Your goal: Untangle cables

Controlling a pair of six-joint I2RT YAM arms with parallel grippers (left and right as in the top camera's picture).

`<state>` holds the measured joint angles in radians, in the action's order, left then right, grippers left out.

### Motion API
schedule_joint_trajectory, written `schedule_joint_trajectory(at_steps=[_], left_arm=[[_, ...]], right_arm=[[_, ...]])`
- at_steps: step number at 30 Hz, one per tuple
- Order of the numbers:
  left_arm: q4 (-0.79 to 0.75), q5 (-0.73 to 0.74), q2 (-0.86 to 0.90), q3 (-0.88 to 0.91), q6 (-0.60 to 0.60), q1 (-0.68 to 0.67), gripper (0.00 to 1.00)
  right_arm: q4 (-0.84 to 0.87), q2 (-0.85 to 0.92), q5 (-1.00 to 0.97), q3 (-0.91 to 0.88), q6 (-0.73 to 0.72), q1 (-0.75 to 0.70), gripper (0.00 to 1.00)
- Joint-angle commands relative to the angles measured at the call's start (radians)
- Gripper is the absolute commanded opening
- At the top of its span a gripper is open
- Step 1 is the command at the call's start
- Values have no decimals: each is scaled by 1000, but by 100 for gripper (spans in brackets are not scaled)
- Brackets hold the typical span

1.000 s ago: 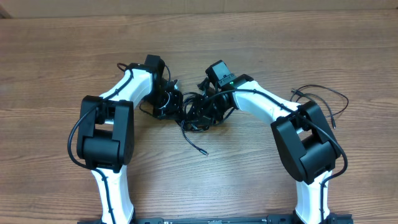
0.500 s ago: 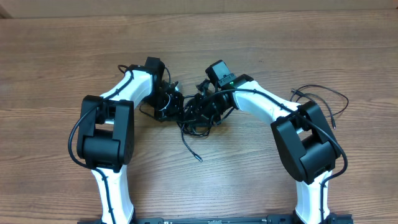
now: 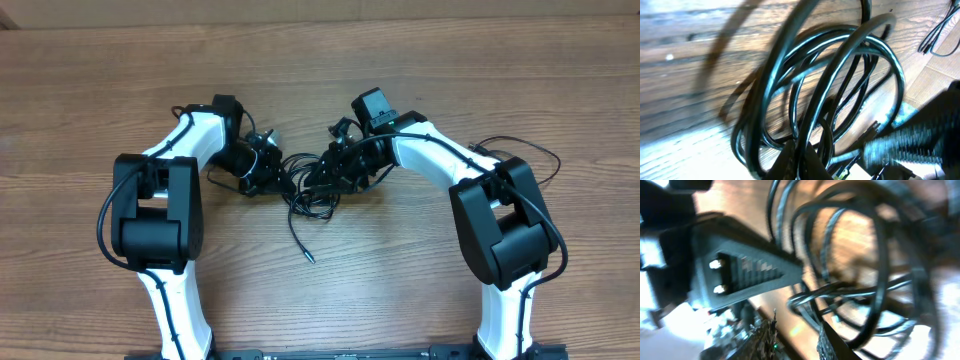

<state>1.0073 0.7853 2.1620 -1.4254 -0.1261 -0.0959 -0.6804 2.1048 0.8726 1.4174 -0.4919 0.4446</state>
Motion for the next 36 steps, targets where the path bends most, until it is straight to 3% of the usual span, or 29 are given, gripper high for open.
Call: schedule_joint_trajectory(at_steps=[1,10,25,36], left_arm=[[13,-45,18,10,29,-10,4],[16,-45,18,10,29,-37,4],[57,34,18,4,64,-39,4],[249,-125,-12,-161,89,2,7]], right_arm=[[8,-17,-177,4,29,5,28],[-31,-17,-337,-11,-13,26,28],[89,-16,-341,-145,-92,68,27],[100,-16,-349,-154,-92,68,27]])
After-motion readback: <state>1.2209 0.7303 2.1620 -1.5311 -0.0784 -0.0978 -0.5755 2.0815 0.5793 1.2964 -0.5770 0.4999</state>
